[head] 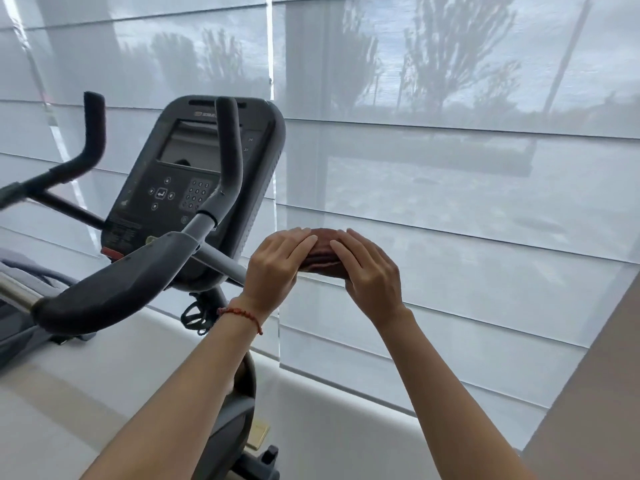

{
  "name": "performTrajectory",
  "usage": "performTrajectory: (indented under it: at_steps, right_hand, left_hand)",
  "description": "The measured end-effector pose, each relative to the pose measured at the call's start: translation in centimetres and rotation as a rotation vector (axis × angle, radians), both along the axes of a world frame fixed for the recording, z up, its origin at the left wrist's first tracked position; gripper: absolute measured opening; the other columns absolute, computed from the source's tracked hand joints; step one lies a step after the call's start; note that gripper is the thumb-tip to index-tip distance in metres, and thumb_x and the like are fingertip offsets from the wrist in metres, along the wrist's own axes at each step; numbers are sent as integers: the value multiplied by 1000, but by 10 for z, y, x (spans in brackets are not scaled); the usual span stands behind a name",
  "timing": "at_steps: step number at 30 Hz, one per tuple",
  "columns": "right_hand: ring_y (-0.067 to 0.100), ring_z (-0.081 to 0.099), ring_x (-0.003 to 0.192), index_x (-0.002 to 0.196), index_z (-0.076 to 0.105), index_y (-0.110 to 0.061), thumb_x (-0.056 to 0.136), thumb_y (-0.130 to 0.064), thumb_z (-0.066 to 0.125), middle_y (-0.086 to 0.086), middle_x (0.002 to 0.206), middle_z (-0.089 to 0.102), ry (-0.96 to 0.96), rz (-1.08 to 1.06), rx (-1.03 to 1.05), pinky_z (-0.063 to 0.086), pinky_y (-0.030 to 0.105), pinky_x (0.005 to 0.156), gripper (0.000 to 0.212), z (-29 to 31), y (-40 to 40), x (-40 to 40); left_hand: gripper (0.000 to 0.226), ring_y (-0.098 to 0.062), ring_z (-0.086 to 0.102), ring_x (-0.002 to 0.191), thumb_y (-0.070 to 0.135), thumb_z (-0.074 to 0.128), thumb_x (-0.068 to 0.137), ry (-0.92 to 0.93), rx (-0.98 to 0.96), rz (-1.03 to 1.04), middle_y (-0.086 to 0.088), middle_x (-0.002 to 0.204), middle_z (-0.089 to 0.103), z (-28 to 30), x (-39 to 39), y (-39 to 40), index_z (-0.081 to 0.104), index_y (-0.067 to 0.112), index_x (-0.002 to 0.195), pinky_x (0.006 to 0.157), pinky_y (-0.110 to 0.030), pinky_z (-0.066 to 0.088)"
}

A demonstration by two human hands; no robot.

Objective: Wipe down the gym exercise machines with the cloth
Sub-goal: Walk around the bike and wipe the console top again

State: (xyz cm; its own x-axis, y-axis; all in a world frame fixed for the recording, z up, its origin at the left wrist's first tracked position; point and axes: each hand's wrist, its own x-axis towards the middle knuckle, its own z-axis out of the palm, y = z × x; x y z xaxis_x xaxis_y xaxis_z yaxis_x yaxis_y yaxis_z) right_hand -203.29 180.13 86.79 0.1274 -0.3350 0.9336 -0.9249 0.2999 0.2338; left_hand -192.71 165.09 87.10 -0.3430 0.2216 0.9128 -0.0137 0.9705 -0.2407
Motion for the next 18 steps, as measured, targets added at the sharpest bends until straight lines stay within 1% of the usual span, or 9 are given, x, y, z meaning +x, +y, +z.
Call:
performTrajectory:
  at_steps: [2, 5, 6, 9, 10, 13, 15, 18]
  right_hand:
    - [30, 67, 103, 99, 73, 0, 84, 13, 42, 13, 109, 71, 29, -3, -18, 56, 36, 84, 37, 13, -11, -4]
    - [31, 67, 102, 99, 72, 0, 77, 16, 51, 13, 109, 70, 57, 5, -41, 56, 36, 83, 34, 31, -28, -9]
    - [30, 67, 102, 100, 72, 0, 78, 15, 51, 13, 109, 70, 67, 10, -50, 55, 36, 84, 34, 37, -34, -10]
    - [30, 67, 102, 100, 73, 0, 88, 11, 41, 13, 109, 71, 96, 29, -79, 54, 34, 85, 36, 53, -52, -12]
    - [30, 67, 102, 100, 73, 0, 87, 11, 41, 13, 109, 70, 106, 33, -89, 54, 34, 85, 36, 57, -57, -13]
    - [30, 67, 103, 101, 72, 0, 78, 14, 52, 13, 109, 70, 120, 55, -105, 56, 36, 83, 34, 70, -75, -15]
    - [31, 67, 103, 101, 72, 0, 78, 13, 51, 13, 109, 70, 128, 80, -112, 56, 37, 83, 34, 77, -87, -16]
    - [30, 67, 104, 102, 72, 0, 77, 13, 52, 13, 110, 70, 139, 101, -134, 56, 36, 84, 34, 91, -107, -16]
  left_hand:
    - [33, -30, 65, 97, -11, 60, 78, 7, -25, 16, -13, 106, 68, 13, -3, -10, 66, 0, 108, 89, -38, 49]
    - [38, -28, 64, 95, -14, 63, 74, 31, -66, 38, -12, 105, 68, 34, -5, -29, 65, 2, 108, 86, -38, 49]
    - [38, -28, 63, 95, -14, 62, 74, 39, -80, 44, -12, 105, 68, 41, -5, -34, 66, 2, 108, 86, -38, 50]
    - [33, -29, 64, 95, -13, 58, 77, 59, -120, 64, -11, 104, 68, 60, -3, -48, 68, 1, 106, 86, -39, 50]
    - [31, -29, 65, 95, -11, 55, 80, 62, -131, 71, -11, 104, 68, 65, -3, -53, 68, 0, 106, 86, -39, 50]
    - [29, -29, 65, 95, -9, 56, 81, 59, -161, 109, -11, 104, 68, 79, -3, -69, 68, 1, 105, 88, -38, 49]
    - [30, -28, 65, 96, -9, 59, 78, 50, -188, 130, -11, 105, 68, 88, -2, -82, 68, 1, 106, 89, -37, 48]
    - [28, -27, 65, 96, -3, 52, 83, 37, -233, 151, -11, 105, 68, 105, 3, -100, 67, 1, 106, 91, -36, 48]
